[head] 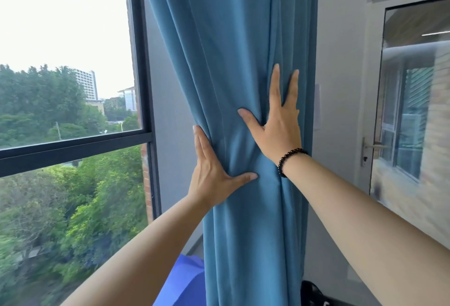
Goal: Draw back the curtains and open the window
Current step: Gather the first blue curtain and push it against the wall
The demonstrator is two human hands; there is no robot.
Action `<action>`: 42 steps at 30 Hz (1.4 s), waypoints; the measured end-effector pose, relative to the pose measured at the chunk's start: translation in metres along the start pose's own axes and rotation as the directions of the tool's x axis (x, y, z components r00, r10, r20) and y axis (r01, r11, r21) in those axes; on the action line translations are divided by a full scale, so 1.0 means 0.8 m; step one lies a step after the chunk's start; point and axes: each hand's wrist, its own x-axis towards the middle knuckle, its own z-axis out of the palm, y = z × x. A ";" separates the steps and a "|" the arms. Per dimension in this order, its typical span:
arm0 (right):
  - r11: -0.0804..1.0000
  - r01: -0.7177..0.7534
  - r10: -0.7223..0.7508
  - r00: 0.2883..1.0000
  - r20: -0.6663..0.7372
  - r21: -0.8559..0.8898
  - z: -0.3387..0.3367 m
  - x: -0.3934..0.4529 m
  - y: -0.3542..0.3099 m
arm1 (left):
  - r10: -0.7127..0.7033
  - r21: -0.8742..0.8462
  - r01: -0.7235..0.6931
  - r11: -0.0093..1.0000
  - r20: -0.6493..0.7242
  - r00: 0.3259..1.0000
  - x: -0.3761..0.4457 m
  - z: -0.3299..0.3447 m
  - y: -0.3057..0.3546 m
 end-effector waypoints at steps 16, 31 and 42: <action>0.992 -0.068 0.039 0.966 -0.254 -0.105 0.067 0.024 0.056 | 0.172 0.028 -0.175 0.984 0.085 0.981 0.071 0.060 -0.065; 0.939 -0.165 0.121 0.980 -0.158 -0.302 0.080 0.036 0.172 | 0.294 -0.072 -0.285 0.956 0.227 0.929 0.118 0.167 -0.104; 0.976 -0.068 0.031 0.984 -0.178 -0.207 0.089 0.085 0.290 | 0.173 -0.061 -0.162 0.985 0.307 0.936 0.189 0.274 -0.093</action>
